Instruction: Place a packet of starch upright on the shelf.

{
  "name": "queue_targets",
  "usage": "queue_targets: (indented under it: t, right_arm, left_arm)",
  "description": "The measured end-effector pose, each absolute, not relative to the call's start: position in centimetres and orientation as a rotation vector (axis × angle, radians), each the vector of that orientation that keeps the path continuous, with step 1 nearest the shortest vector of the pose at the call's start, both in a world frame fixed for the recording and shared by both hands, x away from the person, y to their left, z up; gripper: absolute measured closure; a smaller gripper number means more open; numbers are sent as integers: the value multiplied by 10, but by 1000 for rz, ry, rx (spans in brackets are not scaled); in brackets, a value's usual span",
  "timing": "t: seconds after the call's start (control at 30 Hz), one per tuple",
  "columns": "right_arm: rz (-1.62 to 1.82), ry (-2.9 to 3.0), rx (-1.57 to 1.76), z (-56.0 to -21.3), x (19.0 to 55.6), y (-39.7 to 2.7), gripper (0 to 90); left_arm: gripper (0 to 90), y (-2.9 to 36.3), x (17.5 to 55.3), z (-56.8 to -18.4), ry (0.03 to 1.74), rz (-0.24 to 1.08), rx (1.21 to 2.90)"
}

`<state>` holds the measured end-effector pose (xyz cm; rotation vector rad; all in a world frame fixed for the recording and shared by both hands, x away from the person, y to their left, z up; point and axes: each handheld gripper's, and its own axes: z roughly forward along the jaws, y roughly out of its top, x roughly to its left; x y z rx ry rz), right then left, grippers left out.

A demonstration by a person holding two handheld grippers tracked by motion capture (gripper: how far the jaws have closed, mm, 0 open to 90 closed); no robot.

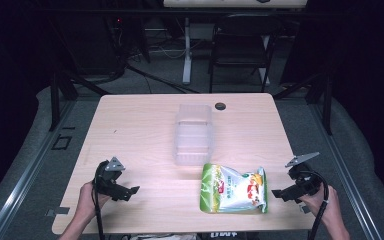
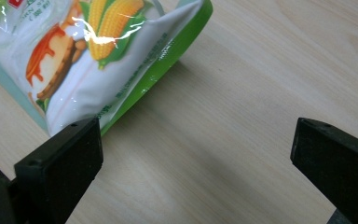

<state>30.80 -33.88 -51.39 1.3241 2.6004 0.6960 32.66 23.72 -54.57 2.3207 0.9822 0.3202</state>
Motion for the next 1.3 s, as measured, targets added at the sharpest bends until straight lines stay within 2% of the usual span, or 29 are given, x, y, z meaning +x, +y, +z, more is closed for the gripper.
queue_targets:
  t: [0.43,1.3]
  right_arm:
    - [727,2642,1268,-499,313,-326,1]
    - [729,2832,1022,-483,337,-261,15]
  left_arm:
    - [11,235,325,-546,966,319,2337]
    - [12,232,325,-546,941,332,2355]
